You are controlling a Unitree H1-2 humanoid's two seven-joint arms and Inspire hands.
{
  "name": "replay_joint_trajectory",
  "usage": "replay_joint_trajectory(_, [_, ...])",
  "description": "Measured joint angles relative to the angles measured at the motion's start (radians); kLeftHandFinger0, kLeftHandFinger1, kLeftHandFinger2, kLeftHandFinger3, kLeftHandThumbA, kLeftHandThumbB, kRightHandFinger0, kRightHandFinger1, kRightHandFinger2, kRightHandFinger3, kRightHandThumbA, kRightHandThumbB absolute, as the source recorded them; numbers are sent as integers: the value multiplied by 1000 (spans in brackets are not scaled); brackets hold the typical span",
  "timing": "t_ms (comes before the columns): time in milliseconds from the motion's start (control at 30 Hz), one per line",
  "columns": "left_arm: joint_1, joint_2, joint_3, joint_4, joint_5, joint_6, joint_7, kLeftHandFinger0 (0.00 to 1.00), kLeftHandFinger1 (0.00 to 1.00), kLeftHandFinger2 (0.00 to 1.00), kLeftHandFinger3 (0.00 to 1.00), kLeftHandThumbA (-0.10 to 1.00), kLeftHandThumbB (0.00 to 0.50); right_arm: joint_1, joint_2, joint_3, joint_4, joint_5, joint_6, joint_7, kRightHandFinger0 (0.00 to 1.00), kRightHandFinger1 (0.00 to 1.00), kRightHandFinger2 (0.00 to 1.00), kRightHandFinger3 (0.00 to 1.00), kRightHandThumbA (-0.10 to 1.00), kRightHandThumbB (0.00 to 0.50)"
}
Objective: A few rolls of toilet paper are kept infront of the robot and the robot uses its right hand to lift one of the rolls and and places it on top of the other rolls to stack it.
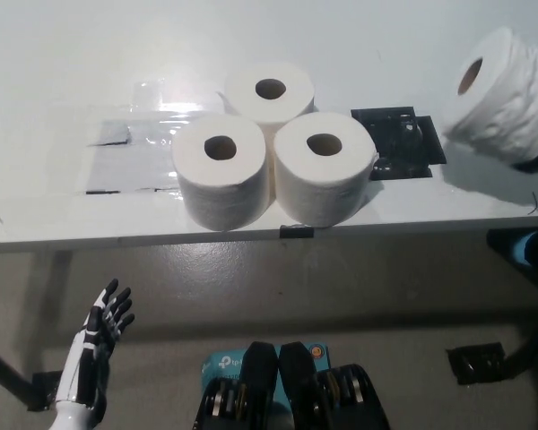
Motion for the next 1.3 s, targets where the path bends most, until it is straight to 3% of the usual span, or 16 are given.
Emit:
replay_joint_trajectory(233, [0, 0, 1, -1, 0, 0, 0, 1000, 1000, 1000, 1000, 1000, 206, -54, 2, 23, -45, 46, 53, 22, 0, 0, 0, 0, 1000, 107])
replay_joint_trajectory(500, [0, 0, 1, -2, -1, 0, 0, 1000, 1000, 1000, 1000, 1000, 200, -114, 35, 76, -136, 74, 109, 18, 0, 0, 0, 0, 904, 122])
replay_joint_trajectory(567, [0, 0, 1, -2, 0, 0, 0, 1000, 1000, 1000, 1000, 1000, 205, -125, 46, 99, -154, 74, 119, 9, 0, 0, 0, 0, 946, 64])
replay_joint_trajectory(867, [0, 0, 1, -3, 0, 0, 0, 1000, 1000, 1000, 1000, 1000, 196, -179, 106, 272, -182, 57, 122, -29, 0, 0, 0, 0, 962, 27])
replay_joint_trajectory(1100, [-1, 0, 1, -6, 2, 0, 0, 1000, 1000, 1000, 1000, 1000, 198, -212, 159, 395, -173, 20, 96, -64, 0, 0, 0, 0, 1000, 58])
replay_joint_trajectory(1300, [-1, 0, 1, -6, 4, 0, 0, 1000, 1000, 1000, 1000, 1000, 220, -238, 168, 466, -129, -18, 73, -105, 0, 0, 0, 4, 857, 117])
